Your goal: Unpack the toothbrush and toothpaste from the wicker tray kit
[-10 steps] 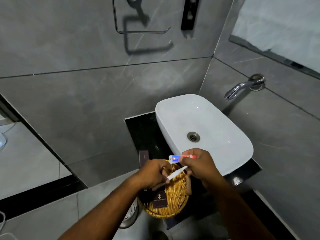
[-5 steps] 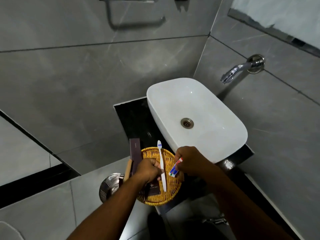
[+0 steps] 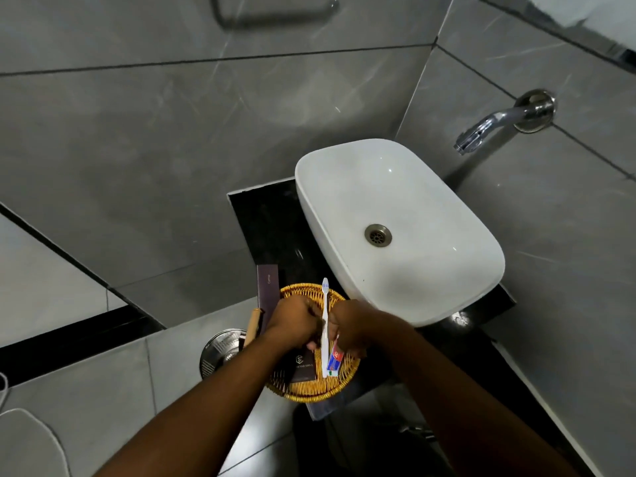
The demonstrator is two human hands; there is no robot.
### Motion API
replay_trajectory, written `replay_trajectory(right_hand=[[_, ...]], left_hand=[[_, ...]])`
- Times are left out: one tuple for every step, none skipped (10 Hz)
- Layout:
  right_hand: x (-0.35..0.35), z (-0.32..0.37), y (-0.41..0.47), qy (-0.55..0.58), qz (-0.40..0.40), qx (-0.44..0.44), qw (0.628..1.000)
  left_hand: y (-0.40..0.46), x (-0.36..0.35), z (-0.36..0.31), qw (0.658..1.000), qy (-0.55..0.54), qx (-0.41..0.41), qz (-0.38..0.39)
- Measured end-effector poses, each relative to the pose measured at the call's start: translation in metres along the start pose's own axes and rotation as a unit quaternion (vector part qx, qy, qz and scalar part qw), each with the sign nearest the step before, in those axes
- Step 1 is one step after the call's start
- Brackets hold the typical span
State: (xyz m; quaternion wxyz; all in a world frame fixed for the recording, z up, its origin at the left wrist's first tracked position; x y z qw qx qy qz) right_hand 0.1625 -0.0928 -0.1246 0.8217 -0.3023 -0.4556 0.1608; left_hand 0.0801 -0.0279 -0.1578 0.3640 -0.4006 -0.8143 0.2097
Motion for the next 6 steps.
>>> replay_trajectory(right_hand=[[-0.003,0.008,0.008,-0.02,0.009,0.039,0.999],[-0.01,0.011,0.013,-0.039,0.017,0.039,0.998],[-0.018,0.016,0.016,-0.093,0.027,0.061,0.993],[-0.018,0.014,0.017,-0.122,-0.014,0.067,0.99],[-0.003,0.014,0.007,-0.116,-0.073,0.058,0.989],[0.031,0.015,-0.005,-0.047,-0.177,0.048,0.982]], left_hand=[[-0.004,0.019,-0.003,0.998,0.014,-0.04,-0.043],[-0.007,0.034,-0.002,0.996,0.019,-0.052,-0.066],[-0.009,0.044,0.004,0.996,-0.007,-0.046,-0.071],[-0.012,0.051,0.008,0.996,-0.028,-0.048,-0.074],[-0.017,0.055,0.011,0.994,-0.021,-0.06,-0.083],[-0.021,0.068,0.009,0.99,0.019,-0.079,-0.112]])
Point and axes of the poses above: each hand's wrist, its own y-axis towards the middle knuckle, its own x-axis out of the back of the hand, z = x × y, the point moved 7 cm from there along y, towards the middle knuckle, and after that the axes turned 10 degrees about x, right-handed, at the moved point
